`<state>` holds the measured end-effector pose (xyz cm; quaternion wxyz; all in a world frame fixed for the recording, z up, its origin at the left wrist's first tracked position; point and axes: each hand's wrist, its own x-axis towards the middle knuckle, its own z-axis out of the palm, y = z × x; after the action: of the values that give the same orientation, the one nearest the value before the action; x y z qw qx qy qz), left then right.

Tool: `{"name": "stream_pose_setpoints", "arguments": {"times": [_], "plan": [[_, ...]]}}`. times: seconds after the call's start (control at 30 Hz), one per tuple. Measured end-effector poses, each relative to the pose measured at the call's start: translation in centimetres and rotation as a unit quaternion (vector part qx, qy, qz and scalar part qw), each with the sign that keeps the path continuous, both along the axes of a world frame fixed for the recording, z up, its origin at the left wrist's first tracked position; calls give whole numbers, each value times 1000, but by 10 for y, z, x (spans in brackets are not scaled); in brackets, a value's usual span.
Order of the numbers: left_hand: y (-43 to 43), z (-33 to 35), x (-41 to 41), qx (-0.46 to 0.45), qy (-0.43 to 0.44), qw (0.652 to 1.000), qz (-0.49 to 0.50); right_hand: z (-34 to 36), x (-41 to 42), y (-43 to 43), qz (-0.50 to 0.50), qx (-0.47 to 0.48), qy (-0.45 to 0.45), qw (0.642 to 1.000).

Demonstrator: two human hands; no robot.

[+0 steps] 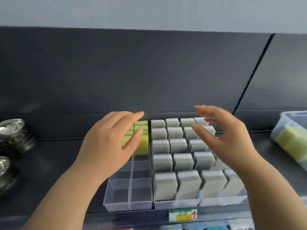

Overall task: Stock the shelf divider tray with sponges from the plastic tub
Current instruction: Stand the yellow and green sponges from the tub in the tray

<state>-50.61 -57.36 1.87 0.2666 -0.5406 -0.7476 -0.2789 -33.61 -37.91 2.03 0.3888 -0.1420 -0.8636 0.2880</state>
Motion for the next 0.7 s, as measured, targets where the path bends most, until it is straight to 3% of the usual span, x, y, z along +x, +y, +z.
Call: {"name": "stream_pose_setpoints", "arguments": {"times": [0.3,0.5,0.7], "plan": [[44,-48,85,-42,-88,983,-157,-51,105,-21,-130,-5,-67,989],[110,-66,183,-108,-84,954,-266,-83,218,10,-243,-74,-87,963],[180,-83,276,-118,-101,943,-295,-107,332,60,-297,-127,-87,942]]}}
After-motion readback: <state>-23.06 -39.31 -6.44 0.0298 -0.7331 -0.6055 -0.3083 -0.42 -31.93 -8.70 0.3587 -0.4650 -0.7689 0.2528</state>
